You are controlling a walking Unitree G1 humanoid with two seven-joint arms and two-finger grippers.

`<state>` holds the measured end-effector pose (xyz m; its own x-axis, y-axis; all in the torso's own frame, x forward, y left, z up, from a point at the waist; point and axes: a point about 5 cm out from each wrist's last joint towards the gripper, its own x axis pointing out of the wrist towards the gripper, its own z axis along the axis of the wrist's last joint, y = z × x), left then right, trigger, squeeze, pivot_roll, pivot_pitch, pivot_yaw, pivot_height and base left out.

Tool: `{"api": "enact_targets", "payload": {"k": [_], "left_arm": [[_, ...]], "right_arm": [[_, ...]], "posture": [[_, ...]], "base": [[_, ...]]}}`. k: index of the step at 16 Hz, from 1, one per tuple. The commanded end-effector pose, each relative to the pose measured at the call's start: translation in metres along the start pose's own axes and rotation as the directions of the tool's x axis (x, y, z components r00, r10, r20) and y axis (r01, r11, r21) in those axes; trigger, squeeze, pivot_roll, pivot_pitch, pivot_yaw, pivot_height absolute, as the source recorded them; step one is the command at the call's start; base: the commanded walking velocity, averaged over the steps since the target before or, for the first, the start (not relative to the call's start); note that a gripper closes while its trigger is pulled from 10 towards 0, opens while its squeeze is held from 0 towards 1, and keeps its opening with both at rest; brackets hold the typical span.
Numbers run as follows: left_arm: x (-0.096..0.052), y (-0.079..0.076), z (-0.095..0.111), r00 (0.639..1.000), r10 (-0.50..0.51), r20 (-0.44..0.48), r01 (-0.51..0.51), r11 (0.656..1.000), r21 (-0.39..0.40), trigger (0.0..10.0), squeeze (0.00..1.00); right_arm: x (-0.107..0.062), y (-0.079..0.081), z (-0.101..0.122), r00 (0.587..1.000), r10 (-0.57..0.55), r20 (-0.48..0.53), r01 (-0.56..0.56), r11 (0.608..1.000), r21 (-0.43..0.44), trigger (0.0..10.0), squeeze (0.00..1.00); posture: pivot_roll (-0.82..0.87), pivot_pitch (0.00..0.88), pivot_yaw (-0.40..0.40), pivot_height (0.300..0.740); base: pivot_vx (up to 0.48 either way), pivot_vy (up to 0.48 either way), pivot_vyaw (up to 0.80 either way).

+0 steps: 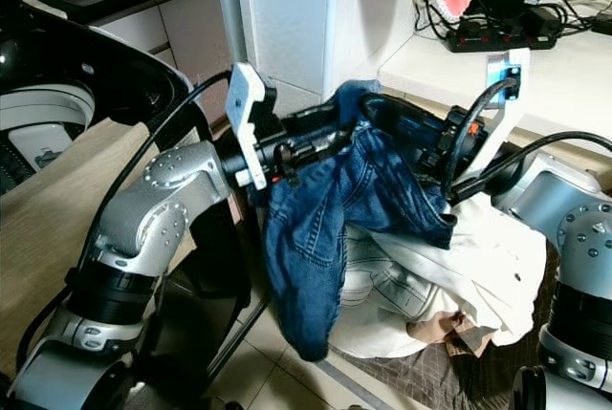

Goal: Clothes washing

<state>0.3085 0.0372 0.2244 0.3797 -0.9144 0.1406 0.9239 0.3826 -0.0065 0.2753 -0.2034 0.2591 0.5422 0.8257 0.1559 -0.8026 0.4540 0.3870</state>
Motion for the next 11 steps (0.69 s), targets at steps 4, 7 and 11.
{"api": "enact_targets", "payload": {"k": [4, 7, 11], "left_arm": [[-0.005, -0.018, -0.015, 0.986, -0.153, -0.066, 0.146, 0.984, -0.1, 0.0, 0.0], [-0.007, -0.021, -0.016, 0.982, -0.176, -0.068, 0.167, 0.98, -0.111, 0.0, 0.0], [-0.007, -0.016, -0.018, 0.986, -0.133, -0.096, 0.126, 0.989, -0.073, 0.0, 0.0]], "right_arm": [[0.002, 0.011, 0.012, 0.998, 0.041, 0.043, -0.039, 0.998, -0.048, 0.0, 0.0], [0.002, 0.011, 0.012, 0.998, 0.038, 0.041, -0.036, 0.998, -0.049, 0.0, 0.0], [0.002, 0.012, 0.012, 0.999, 0.032, 0.034, -0.03, 0.998, -0.054, 0.0, 0.0]], "posture": [[-0.17, 0.0, 0.065, 0.74], [-0.17, 0.0, 0.067, 0.74], [-0.17, 0.0, 0.068, 0.74]], "base": [[0.0, 0.0, 0.0], [0.0, 0.0, 0.0], [0.0, 0.0, 0.0]]}}
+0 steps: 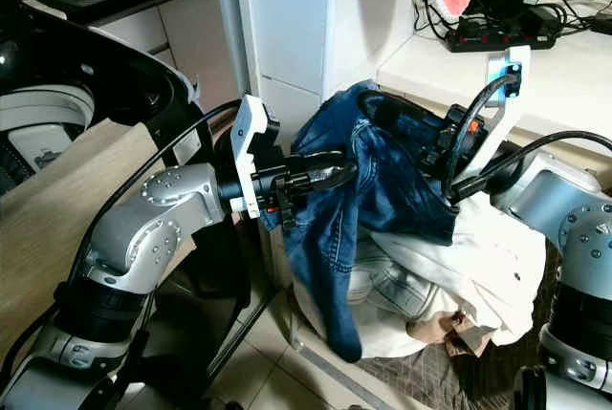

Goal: Clothes washing

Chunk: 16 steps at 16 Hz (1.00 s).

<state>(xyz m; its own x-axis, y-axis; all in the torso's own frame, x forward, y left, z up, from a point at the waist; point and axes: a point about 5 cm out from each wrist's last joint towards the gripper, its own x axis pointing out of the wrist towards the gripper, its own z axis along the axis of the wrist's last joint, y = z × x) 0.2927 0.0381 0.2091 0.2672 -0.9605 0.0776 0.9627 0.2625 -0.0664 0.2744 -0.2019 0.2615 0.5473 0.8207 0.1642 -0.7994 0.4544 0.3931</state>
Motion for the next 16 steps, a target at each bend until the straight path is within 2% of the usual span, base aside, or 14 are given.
{"api": "enact_targets", "payload": {"k": [1, 5, 8, 9, 10, 13, 16], "left_arm": [[0.002, -0.001, -0.003, 0.999, -0.005, -0.033, 0.005, 1.0, 0.006, 0.0, 0.0], [0.0, 0.007, 0.003, 0.998, 0.057, 0.014, -0.057, 0.998, 0.018, 0.0, 0.0], [-0.006, 0.012, 0.02, 0.983, 0.079, 0.165, -0.079, 0.997, -0.008, 0.0, 0.0], [-0.012, 0.015, 0.033, 0.961, 0.088, 0.262, -0.083, 0.996, -0.028, 0.0, 0.0], [-0.018, 0.017, 0.04, 0.95, 0.079, 0.302, -0.071, 0.997, -0.037, 0.0, 0.0], [-0.025, 0.014, 0.04, 0.957, 0.022, 0.288, -0.019, 1.0, -0.014, 0.0, 0.0], [-0.026, 0.015, 0.042, 0.952, 0.047, 0.302, -0.049, 0.999, -0.003, 0.0, 0.0]], "right_arm": [[0.001, 0.01, 0.01, 0.999, 0.036, 0.024, -0.035, 0.998, -0.059, 0.0, 0.0], [0.001, 0.01, 0.009, 0.999, 0.036, 0.024, -0.035, 0.998, -0.056, 0.0, 0.0], [0.0, 0.009, 0.009, 0.999, 0.028, 0.021, -0.027, 0.998, -0.057, 0.0, 0.0], [0.0, 0.008, 0.008, 1.0, 0.019, 0.015, -0.018, 0.998, -0.059, 0.0, 0.0], [0.0, 0.009, 0.008, 1.0, 0.019, 0.014, -0.019, 0.998, -0.057, 0.0, 0.0], [0.001, 0.009, 0.007, 1.0, 0.023, 0.015, -0.022, 0.998, -0.055, 0.0, 0.0], [0.002, 0.009, 0.008, 1.0, 0.023, 0.013, -0.022, 0.998, -0.059, 0.0, 0.0]], "posture": [[-0.17, 0.0, 0.069, 0.74], [-0.17, 0.0, 0.069, 0.74], [-0.17, 0.0, 0.068, 0.74], [-0.17, 0.0, 0.068, 0.74], [-0.17, 0.0, 0.068, 0.74], [-0.17, 0.0, 0.068, 0.74], [-0.17, 0.0, 0.064, 0.74]], "base": [[0.0, 0.0, 0.0], [0.0, 0.0, 0.0], [0.0, 0.0, 0.0], [0.0, 0.0, 0.0], [0.0, 0.0, 0.0], [0.0, 0.0, 0.0], [0.0, 0.0, 0.0]]}}
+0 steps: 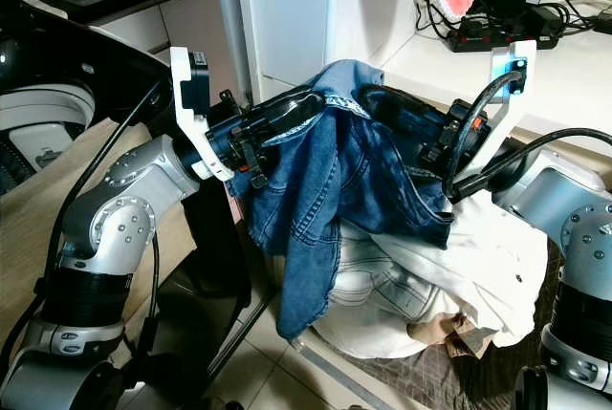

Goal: Clothes washing

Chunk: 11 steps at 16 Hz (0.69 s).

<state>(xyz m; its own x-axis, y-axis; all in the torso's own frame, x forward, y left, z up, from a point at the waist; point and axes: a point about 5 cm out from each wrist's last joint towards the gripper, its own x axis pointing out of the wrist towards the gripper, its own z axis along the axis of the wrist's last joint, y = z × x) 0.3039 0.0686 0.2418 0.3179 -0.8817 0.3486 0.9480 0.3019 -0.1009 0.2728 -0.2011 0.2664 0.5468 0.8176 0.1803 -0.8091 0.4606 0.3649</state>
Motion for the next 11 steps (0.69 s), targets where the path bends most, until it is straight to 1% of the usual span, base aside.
{"api": "enact_targets", "payload": {"k": [1, 2, 3, 4, 5, 7, 8, 9, 10, 11], "left_arm": [[0.0, 0.0, 0.007, 1.0, 0.011, 0.028, -0.012, 0.999, 0.036, 0.0, 0.0], [0.001, 0.002, 0.008, 0.999, 0.028, 0.034, -0.03, 0.999, 0.045, 0.0, 0.0], [0.002, 0.004, 0.009, 0.998, 0.041, 0.04, -0.043, 0.998, 0.052, 0.0, 0.0], [0.003, 0.005, 0.01, 0.998, 0.048, 0.043, -0.05, 0.997, 0.058, 0.0, 0.0], [0.003, 0.007, 0.011, 0.997, 0.066, 0.049, -0.07, 0.995, 0.069, 0.0, 0.0], [0.002, 0.01, 0.013, 0.994, 0.093, 0.057, -0.098, 0.992, 0.085, 0.0, 0.0], [0.0, 0.016, 0.017, 0.989, 0.13, 0.074, -0.137, 0.985, 0.104, 0.0, 0.0], [0.0, 0.016, 0.017, 0.989, 0.13, 0.074, -0.137, 0.985, 0.104, 0.0, 0.0], [-0.002, 0.021, 0.024, 0.982, 0.162, 0.098, -0.173, 0.978, 0.119, 0.0, 0.0], [-0.003, 0.022, 0.026, 0.979, 0.172, 0.106, -0.184, 0.975, 0.124, 0.0, 0.0]], "right_arm": [[0.002, 0.006, 0.004, 1.0, 0.016, -0.001, -0.016, 0.999, -0.035, 0.0, 0.0], [0.002, 0.004, 0.005, 1.0, -0.003, 0.0, 0.003, 0.999, -0.054, 0.6, 0.0], [0.003, 0.003, 0.005, 1.0, -0.02, 0.003, 0.02, 0.997, -0.079, 6.6, 0.0], [0.004, 0.004, 0.006, 1.0, -0.017, 0.012, 0.018, 0.995, -0.095, 10.0, 0.0], [0.004, 0.004, 0.009, 0.999, -0.012, 0.03, 0.014, 0.996, -0.086, 10.0, 1.0], [0.004, 0.004, 0.011, 0.999, -0.009, 0.048, 0.013, 0.997, -0.072, 10.0, 1.0], [0.003, 0.004, 0.013, 0.998, -0.006, 0.06, 0.01, 0.997, -0.07, 10.0, 1.0], [0.003, 0.004, 0.013, 0.998, -0.006, 0.06, 0.01, 0.997, -0.07, 10.0, 1.0], [0.003, 0.005, 0.014, 0.998, -0.002, 0.062, 0.007, 0.997, -0.081, 10.0, 1.0], [0.003, 0.006, 0.015, 0.998, -0.006, 0.061, 0.012, 0.996, -0.093, 10.0, 1.0]], "posture": [[-0.17, 0.0, 0.064, 0.74], [-0.17, 0.0, 0.063, 0.74], [-0.17, 0.0, 0.064, 0.74], [-0.17, 0.0, 0.064, 0.74], [-0.17, 0.0, 0.064, 0.74], [-0.17, 0.0, 0.064, 0.74], [-0.16, 0.0, 0.061, 0.74], [-0.16, 0.0, 0.061, 0.74], [-0.16, 0.0, 0.061, 0.74], [-0.16, 0.0, 0.061, 0.74]], "base": [[0.0, 0.0, 0.0], [0.0, 0.0, 0.0], [0.0, 0.0, 0.0], [0.0, 0.0, 0.0], [0.0, 0.0, 0.0], [0.0, 0.0, 0.0], [0.0, 0.0, 0.0], [0.0, 0.0, 0.0], [0.0, 0.0, 0.0], [0.0, 0.0, 0.0]]}}
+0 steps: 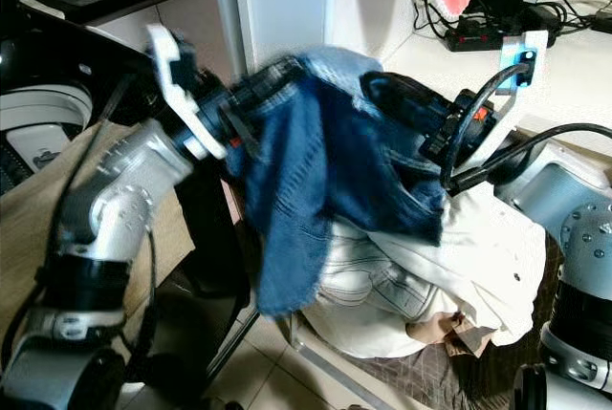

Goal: Clothes washing

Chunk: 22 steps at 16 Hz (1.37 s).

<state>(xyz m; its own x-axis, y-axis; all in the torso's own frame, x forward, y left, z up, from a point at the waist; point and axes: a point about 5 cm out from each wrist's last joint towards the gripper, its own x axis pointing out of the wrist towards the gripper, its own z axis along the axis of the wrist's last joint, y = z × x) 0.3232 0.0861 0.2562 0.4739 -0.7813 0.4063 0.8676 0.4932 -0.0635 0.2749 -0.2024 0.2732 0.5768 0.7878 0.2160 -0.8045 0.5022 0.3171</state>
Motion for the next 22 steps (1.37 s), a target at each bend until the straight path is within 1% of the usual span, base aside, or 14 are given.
{"api": "enact_targets", "payload": {"k": [1, 4, 5, 7, 8, 10, 11, 13, 14, 15, 17, 18, 19, 22], "left_arm": [[0.0, 0.007, 0.012, 0.999, 0.031, 0.033, -0.032, 0.998, 0.049, 0.0, 0.0], [-0.007, 0.027, 0.035, 0.992, 0.106, 0.066, -0.116, 0.979, 0.167, 0.0, 0.0], [-0.018, 0.052, 0.071, 0.965, 0.227, 0.134, -0.258, 0.916, 0.307, 0.0, 0.0], [-0.043, 0.086, 0.148, 0.824, 0.446, 0.349, -0.566, 0.662, 0.491, 0.0, 0.0], [-0.059, 0.093, 0.195, 0.709, 0.494, 0.503, -0.705, 0.483, 0.52, 0.0, 0.0], [-0.077, 0.084, 0.248, 0.614, 0.446, 0.651, -0.778, 0.2, 0.596, 0.0, 0.0], [-0.08, 0.083, 0.258, 0.593, 0.44, 0.675, -0.786, 0.13, 0.605, 0.0, 0.0], [-0.083, 0.113, 0.229, 0.599, 0.634, 0.489, -0.699, 0.115, 0.706, 0.0, 0.0], [-0.092, 0.138, 0.19, 0.537, 0.799, 0.269, -0.621, 0.158, 0.768, 10.0, 0.0], [-0.111, 0.155, 0.151, 0.433, 0.897, 0.089, -0.604, 0.216, 0.767, 10.0, 0.0], [-0.162, 0.168, 0.106, 0.184, 0.981, -0.065, -0.603, 0.165, 0.781, 10.0, 0.0], [-0.175, 0.169, 0.092, 0.146, 0.979, -0.142, -0.602, 0.202, 0.773, 10.0, 0.62], [-0.181, 0.169, 0.085, 0.126, 0.975, -0.183, -0.604, 0.221, 0.765, 10.0, 1.0], [-0.193, 0.169, 0.082, 0.065, 0.974, -0.215, -0.585, 0.212, 0.783, 10.0, 1.0]], "right_arm": [[0.003, 0.005, 0.009, 1.0, 0.007, 0.017, -0.006, 0.998, -0.059, 10.0, 0.0], [0.004, 0.01, 0.012, 0.999, 0.03, 0.027, -0.028, 0.996, -0.081, 10.0, 0.0], [0.005, 0.013, 0.012, 0.999, 0.039, 0.022, -0.037, 0.995, -0.089, 10.0, 0.0], [0.006, 0.015, 0.013, 0.999, 0.046, 0.02, -0.043, 0.994, -0.097, 10.0, 0.0], [0.007, 0.016, 0.013, 0.998, 0.053, 0.022, -0.051, 0.994, -0.102, 10.0, 0.0], [0.01, 0.018, 0.014, 0.998, 0.065, 0.025, -0.062, 0.992, -0.114, 10.0, 0.0], [0.012, 0.019, 0.013, 0.997, 0.075, 0.026, -0.071, 0.991, -0.116, 10.0, 0.0], [0.017, 0.023, 0.006, 0.996, 0.086, -0.022, -0.088, 0.989, -0.123, 10.0, 0.0], [0.023, 0.027, -0.007, 0.991, 0.074, -0.112, -0.09, 0.984, -0.151, 10.0, 0.0], [0.031, 0.033, -0.024, 0.98, 0.069, -0.189, -0.102, 0.979, -0.175, 10.0, 0.0], [0.04, 0.051, -0.048, 0.967, 0.123, -0.224, -0.159, 0.976, -0.151, 10.0, 0.0], [0.04, 0.054, -0.054, 0.963, 0.125, -0.24, -0.164, 0.975, -0.15, 10.0, 0.0], [0.041, 0.056, -0.057, 0.961, 0.128, -0.247, -0.167, 0.975, -0.145, 10.0, 0.0], [0.042, 0.059, -0.065, 0.955, 0.123, -0.27, -0.169, 0.974, -0.152, 10.0, 0.0]], "posture": [[-0.16, 0.0, 0.06, 0.74], [-0.16, 0.0, 0.058, 0.74], [-0.16, 0.0, 0.058, 0.74], [-0.16, 0.0, 0.055, 0.74], [-0.16, 0.0, 0.055, 0.74], [-0.16, 0.0, 0.055, 0.74], [-0.15, 0.0, 0.052, 0.74], [-0.15, 0.0, 0.052, 0.74], [-0.15, 0.0, 0.054, 0.74], [-0.15, 0.0, 0.057, 0.74], [-0.16, 0.0, 0.059, 0.74], [-0.16, 0.0, 0.058, 0.74], [-0.16, 0.0, 0.057, 0.74], [-0.16, 0.0, 0.056, 0.74]], "base": [[0.0, 0.0, 0.0], [0.0, 0.0, 0.0], [0.0, 0.0, 0.0], [0.0, 0.0, 0.0], [0.0, 0.0, 0.0], [0.0, 0.0, 0.0], [0.0, 0.0, 0.0], [0.0, 0.0, 0.0], [0.0, 0.0, 0.0], [0.0, 0.0, 0.0], [0.0, 0.0, 0.0], [0.0, 0.0, 0.0], [0.0, 0.0, 0.0], [0.0, 0.0, 0.0]]}}
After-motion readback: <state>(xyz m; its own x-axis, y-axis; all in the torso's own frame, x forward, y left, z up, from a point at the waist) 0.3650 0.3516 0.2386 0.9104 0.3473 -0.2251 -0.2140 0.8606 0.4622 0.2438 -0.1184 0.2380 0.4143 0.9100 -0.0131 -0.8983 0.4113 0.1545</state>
